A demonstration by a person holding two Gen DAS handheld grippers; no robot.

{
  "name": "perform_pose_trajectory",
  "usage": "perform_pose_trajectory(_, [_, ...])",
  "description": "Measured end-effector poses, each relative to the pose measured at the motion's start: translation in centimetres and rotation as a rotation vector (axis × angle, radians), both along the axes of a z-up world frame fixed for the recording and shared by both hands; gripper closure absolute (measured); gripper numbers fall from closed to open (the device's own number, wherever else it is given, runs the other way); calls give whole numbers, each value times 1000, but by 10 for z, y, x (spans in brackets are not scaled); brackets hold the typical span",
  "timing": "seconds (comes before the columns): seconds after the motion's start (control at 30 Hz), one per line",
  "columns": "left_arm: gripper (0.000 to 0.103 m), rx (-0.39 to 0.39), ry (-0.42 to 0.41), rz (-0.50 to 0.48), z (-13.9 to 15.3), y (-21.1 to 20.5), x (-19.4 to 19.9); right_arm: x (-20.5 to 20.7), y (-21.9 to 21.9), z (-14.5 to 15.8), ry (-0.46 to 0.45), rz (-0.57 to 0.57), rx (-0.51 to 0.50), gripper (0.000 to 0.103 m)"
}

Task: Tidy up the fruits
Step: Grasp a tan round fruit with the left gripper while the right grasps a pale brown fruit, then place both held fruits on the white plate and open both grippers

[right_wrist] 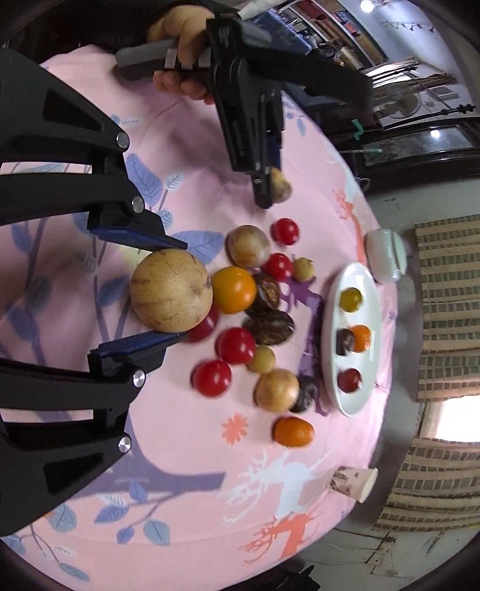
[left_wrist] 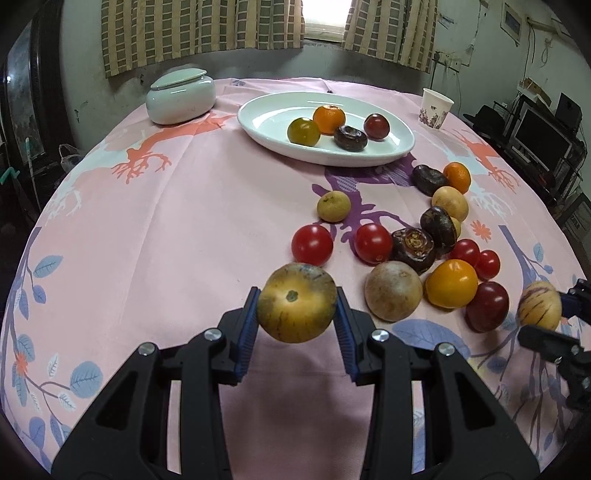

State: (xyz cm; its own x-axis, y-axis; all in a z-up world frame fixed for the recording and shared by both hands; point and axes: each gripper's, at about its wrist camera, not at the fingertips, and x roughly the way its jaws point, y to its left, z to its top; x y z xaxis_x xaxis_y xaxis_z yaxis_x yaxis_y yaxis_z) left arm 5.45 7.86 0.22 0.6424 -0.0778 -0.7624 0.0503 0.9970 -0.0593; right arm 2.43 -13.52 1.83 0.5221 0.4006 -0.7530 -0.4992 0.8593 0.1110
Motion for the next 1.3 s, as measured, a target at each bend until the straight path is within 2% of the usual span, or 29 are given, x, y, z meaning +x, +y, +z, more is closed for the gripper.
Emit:
perform_pose_trajectory(0.23, [64,5,-28,-43,35,-9,0,21,-25,36,-85,-32,19,61])
perform_pose_trajectory(0.37, [64,42,-68,-54,64,-19,25,48,-22,54,-146,-10,13,61])
perform_pose_trajectory(0.47, [64,108,-98,-44,76,-30,58,79,-14,63,-163,-5,15,61])
perform_pose_trajectory(0.57, [63,93,-87,-20,73,-31,98,114,-1,61,-170,-8,-14,61])
perform_pose_trajectory(0.7, [64,73,-40,23,55,-25,148,162,15,44,-125,-16,-44,61])
perform_pose_trajectory(0.9, [63,52,4,48,35,-16,185,211,38,17,-74,-18,-79,61])
perform_pose_trajectory(0.97, [60,33,7,51,32,-14,190,225,43,9,-49,-31,-83,61])
perform_pose_trajectory(1.03, [35,15,-13,69,34,-11,189,238,48,-1,-15,-52,-121,58])
perform_pose_trajectory(1.07, [32,15,-35,87,37,-10,187,239,48,-2,-24,-73,-141,58])
perform_pose_trajectory(1.13, [29,3,-59,93,45,-9,181,236,40,2,-46,-102,-123,54])
perform_pose_trajectory(1.17, [29,0,-56,86,47,-9,178,235,34,4,-42,-103,-95,48])
perform_pose_trajectory(1.3, [25,13,-56,71,55,-10,157,213,5,23,-62,-128,-28,41])
